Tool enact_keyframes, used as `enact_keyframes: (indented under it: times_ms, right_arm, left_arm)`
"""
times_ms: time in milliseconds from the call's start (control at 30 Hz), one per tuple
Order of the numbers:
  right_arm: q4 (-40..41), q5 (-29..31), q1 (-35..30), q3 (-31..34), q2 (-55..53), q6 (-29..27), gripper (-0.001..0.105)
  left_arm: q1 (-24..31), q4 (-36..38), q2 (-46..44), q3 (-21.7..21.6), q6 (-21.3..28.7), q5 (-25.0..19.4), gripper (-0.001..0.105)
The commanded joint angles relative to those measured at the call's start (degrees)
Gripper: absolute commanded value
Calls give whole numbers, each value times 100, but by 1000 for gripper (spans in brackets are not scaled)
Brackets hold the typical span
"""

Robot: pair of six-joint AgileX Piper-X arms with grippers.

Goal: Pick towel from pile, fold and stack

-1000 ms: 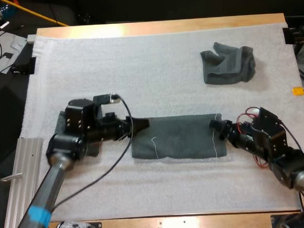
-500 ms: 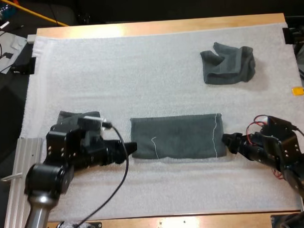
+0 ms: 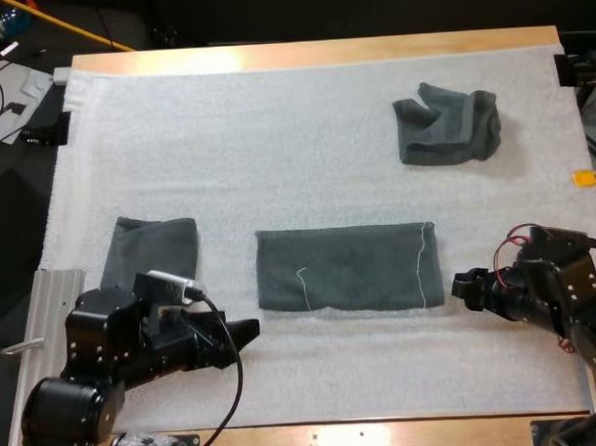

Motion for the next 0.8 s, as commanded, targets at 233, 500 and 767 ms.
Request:
enact_keyframes:
  times_ms: [233,500,767]
  right_arm:
    - [-151,264,-172,-81,470,-263,62]
    - [-445,-525,-1242,-61,1155,-778,62]
    - [-980,-1906,-2169,-32,2058,-1338,62]
  left_arm:
    - [1,125,-80,-29,-18,-6,62]
    - [-8,136,-80,-39,-36,6,62]
    - [7,165,-74,-36,-58,34,62]
